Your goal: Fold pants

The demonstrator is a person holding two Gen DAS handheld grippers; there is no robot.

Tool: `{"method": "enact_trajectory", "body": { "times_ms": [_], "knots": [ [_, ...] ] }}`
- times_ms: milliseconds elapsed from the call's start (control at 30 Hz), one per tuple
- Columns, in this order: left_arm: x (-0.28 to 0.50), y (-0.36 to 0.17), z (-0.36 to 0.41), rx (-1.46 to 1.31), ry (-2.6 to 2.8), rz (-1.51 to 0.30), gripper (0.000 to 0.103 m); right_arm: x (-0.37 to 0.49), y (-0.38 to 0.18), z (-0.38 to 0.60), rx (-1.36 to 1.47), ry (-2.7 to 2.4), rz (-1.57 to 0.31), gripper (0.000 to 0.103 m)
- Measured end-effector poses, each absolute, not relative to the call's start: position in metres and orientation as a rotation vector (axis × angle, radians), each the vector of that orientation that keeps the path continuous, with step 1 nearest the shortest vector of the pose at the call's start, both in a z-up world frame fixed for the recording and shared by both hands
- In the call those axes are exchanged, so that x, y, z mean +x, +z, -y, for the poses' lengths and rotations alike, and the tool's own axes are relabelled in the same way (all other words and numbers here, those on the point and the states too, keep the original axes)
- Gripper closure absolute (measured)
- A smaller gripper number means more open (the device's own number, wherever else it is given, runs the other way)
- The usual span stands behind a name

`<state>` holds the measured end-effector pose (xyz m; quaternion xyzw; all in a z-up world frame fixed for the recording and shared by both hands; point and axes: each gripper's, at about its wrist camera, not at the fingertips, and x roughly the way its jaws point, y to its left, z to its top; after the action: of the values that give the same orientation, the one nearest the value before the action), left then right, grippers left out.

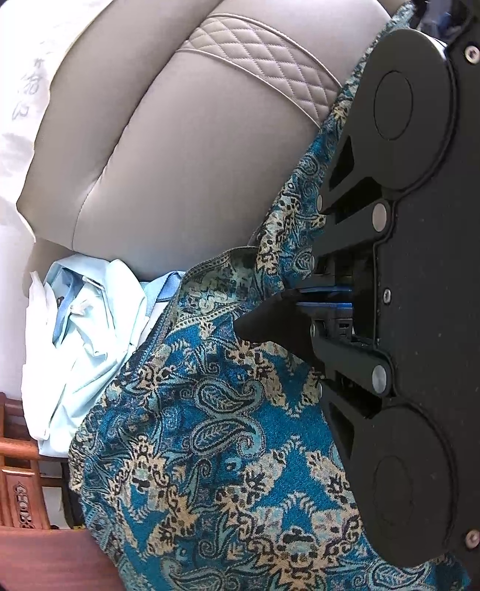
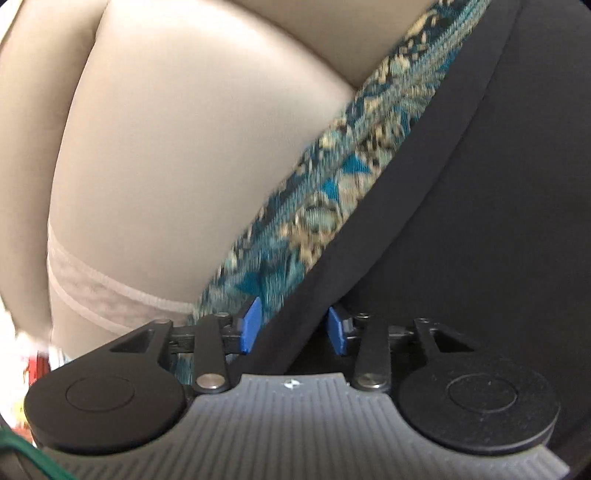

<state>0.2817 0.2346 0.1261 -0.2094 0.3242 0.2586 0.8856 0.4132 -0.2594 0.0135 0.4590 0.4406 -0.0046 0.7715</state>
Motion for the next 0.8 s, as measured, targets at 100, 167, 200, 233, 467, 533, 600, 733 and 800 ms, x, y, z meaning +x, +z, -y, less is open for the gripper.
{"method": "enact_trajectory", "body": {
  "times_ms": [100,167,200,233,467,533,600,733,800],
  "knots": [
    [0.284,0.125,-0.232,-0.412,0.541,-0.676,0.097,0.423,0.012,0.266,0.988,-0.145,-0.891,0.065],
    [0.286,0.123,-0.231,-0.408,0.535,-0.68,0.097,0.429,0.009,0.278,0.998,-0.239,-0.867,0.074],
    [0.287,0.122,-0.23,-0.404,0.533,-0.683,0.097,0.432,0.007,0.285,1.008,-0.284,-0.857,0.077],
    [0.288,0.12,-0.229,-0.398,0.528,-0.684,0.097,0.435,0.005,0.292,1.015,-0.311,-0.85,0.08],
    [0.292,0.117,-0.217,-0.345,0.528,-0.678,0.097,0.429,0.03,0.304,0.897,-0.317,-0.831,0.098],
    [0.287,0.12,-0.215,-0.34,0.519,-0.676,0.097,0.406,0.05,0.3,0.773,-0.3,-0.765,0.098],
    [0.277,0.122,-0.212,-0.34,0.508,-0.676,0.097,0.371,0.072,0.292,0.621,-0.331,-0.687,0.098],
    [0.246,0.123,-0.203,-0.322,0.491,-0.685,0.097,0.285,0.087,0.287,0.474,-0.39,-0.581,0.098],
    [0.227,0.121,-0.2,-0.313,0.493,-0.691,0.097,0.239,0.084,0.286,0.459,-0.404,-0.566,0.099]
  ]
}}
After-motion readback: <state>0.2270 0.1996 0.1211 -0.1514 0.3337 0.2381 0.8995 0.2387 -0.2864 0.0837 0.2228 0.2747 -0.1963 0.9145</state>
